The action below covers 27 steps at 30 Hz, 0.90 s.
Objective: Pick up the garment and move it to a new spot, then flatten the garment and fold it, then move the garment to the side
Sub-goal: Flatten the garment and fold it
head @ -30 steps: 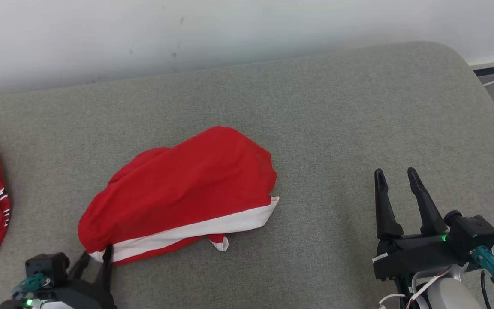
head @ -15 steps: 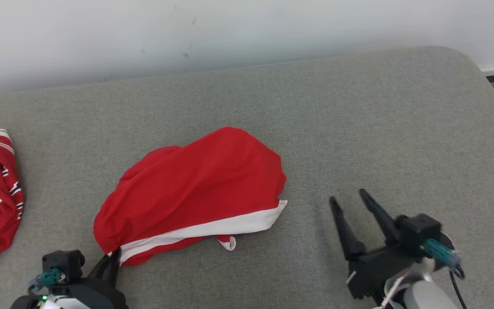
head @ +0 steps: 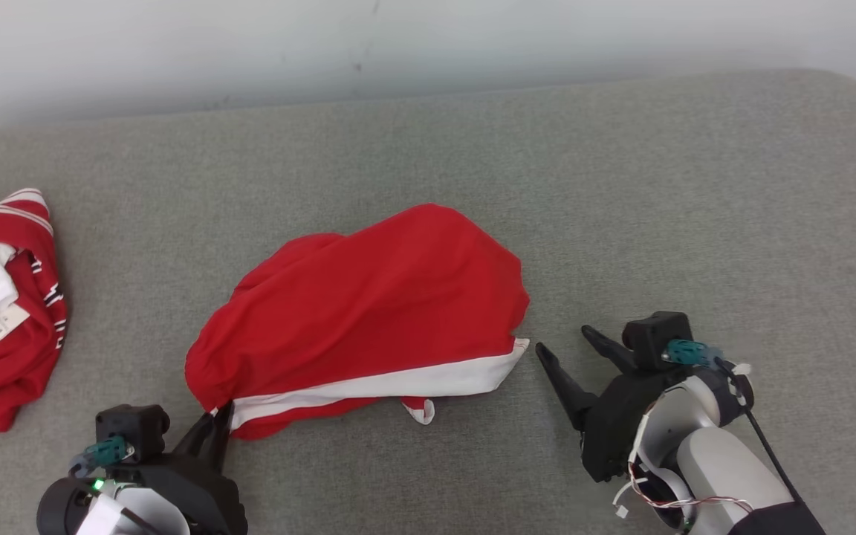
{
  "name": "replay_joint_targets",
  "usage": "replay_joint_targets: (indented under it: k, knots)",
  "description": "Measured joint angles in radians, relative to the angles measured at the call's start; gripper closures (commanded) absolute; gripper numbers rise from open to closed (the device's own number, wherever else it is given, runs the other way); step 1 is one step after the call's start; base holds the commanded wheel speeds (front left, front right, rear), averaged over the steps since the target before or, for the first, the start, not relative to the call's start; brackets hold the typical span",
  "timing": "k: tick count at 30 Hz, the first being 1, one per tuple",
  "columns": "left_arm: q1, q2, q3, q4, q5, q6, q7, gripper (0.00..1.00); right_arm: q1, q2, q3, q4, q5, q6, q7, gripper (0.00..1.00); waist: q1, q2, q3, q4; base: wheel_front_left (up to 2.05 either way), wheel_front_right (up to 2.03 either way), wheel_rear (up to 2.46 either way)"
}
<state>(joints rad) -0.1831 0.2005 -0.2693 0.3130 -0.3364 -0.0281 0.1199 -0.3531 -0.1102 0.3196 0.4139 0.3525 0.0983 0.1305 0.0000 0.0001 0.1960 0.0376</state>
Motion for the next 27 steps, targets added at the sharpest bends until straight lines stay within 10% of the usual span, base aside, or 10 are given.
replay_joint_targets:
  k: [21, 22, 23, 25, 27]
  knots:
    - [-0.047, -0.012, 0.006, -0.005, 0.000, 0.000, -0.002, 1.00, -0.125, 0.030, 0.108, 0.118, 0.006, 0.009, 0.100, 0.00, 0.0000, -0.0001, 0.072, 0.056, 0.00, 0.00, 0.00]
    - [-0.047, -0.012, 0.006, -0.004, 0.000, 0.000, -0.002, 1.00, -0.125, 0.030, 0.110, 0.122, 0.006, 0.009, 0.100, 0.12, 0.0000, -0.0001, 0.071, 0.056, 0.00, 0.00, 0.00]
    - [-0.047, -0.012, 0.006, -0.004, 0.000, 0.000, -0.002, 1.00, -0.123, 0.031, 0.112, 0.125, 0.004, 0.007, 0.100, 0.59, 0.0000, 0.0000, 0.071, 0.056, 0.00, 0.00, 0.00]
    - [-0.047, -0.012, 0.006, -0.003, -0.002, 0.000, -0.006, 1.00, -0.120, 0.031, 0.114, 0.131, -0.003, 0.006, 0.100, 1.00, 0.0000, -0.0001, 0.070, 0.054, 0.00, 0.00, 0.00]
    - [-0.047, -0.012, 0.006, -0.002, -0.002, 0.000, -0.006, 1.00, -0.115, 0.033, 0.118, 0.137, -0.003, -0.001, 0.099, 1.00, 0.0000, -0.0001, 0.069, 0.053, 0.00, 0.00, 0.00]
